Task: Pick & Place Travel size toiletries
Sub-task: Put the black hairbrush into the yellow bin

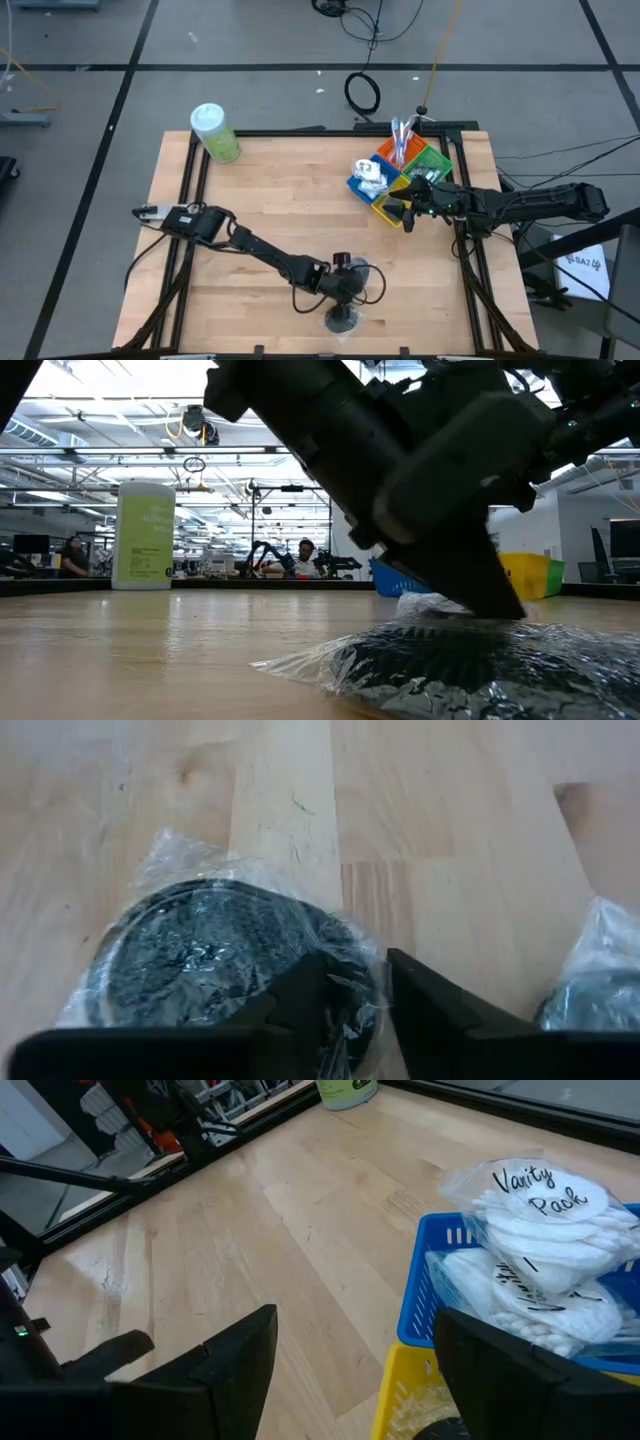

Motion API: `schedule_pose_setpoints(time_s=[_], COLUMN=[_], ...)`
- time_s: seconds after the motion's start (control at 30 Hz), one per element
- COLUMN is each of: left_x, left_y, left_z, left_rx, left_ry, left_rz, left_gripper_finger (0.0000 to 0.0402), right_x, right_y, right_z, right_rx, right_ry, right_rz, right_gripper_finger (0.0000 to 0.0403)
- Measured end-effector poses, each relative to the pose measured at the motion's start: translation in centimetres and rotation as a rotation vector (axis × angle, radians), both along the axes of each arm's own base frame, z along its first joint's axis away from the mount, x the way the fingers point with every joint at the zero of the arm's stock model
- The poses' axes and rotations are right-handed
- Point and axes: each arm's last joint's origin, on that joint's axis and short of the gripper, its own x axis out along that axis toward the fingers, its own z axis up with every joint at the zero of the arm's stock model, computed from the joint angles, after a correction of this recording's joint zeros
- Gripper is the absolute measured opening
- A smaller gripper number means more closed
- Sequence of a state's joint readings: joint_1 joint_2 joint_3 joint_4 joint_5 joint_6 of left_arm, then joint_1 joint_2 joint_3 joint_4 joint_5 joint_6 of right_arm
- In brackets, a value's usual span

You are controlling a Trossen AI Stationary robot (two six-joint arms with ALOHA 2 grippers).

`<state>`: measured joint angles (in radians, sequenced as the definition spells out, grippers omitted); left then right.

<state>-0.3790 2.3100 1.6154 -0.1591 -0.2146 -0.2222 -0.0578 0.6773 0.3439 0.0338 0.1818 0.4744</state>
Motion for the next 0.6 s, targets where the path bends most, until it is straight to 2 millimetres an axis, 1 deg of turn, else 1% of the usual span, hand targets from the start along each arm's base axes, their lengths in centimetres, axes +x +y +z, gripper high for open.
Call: schedule_pose_setpoints(time_s=[0.07, 0.17, 0.2, 0.27, 0.4, 0.5, 0.6], left_x=[0.0, -0.3, -0.4, -0.6, -1.4, -2.5, -4.1], left_y=[0.0, 0.1, 0.1, 0.2, 0.3, 0.5, 0.7], left_z=[0.5, 1.3, 1.8, 3.1, 7.5, 11.6, 15.6], left_rx=[0.024, 0.060, 0.066, 0.073, 0.112, 0.148, 0.197], left_ry=[-0.007, -0.009, -0.007, -0.024, -0.105, -0.187, -0.271], left_rz=[-0.032, -0.080, -0.087, -0.092, -0.131, -0.159, -0.173], left_gripper_finger=[0.0082, 0.0021, 0.0011, 0.0009, 0.0002, 0.0001, 0.0001], right_x=[0.0, 0.0, 0.0, 0.0, 0.0, 0.0, -0.1], right_y=[0.0, 0.0, 0.0, 0.0, 0.0, 0.0, 0.0], right_z=[0.0, 0.0, 0.0, 0.0, 0.0, 0.0, -0.3], right_rx=[0.000, 0.003, 0.003, 0.004, 0.010, 0.028, 0.050], right_ry=[0.000, -0.001, -0.001, -0.001, -0.003, -0.004, 0.025], right_rz=[0.000, -0.001, -0.001, -0.001, -0.004, -0.011, -0.020], right_gripper_finger=[0.0254, 0.0254, 0.0254, 0.0254, 0.0254, 0.0254, 0.0254])
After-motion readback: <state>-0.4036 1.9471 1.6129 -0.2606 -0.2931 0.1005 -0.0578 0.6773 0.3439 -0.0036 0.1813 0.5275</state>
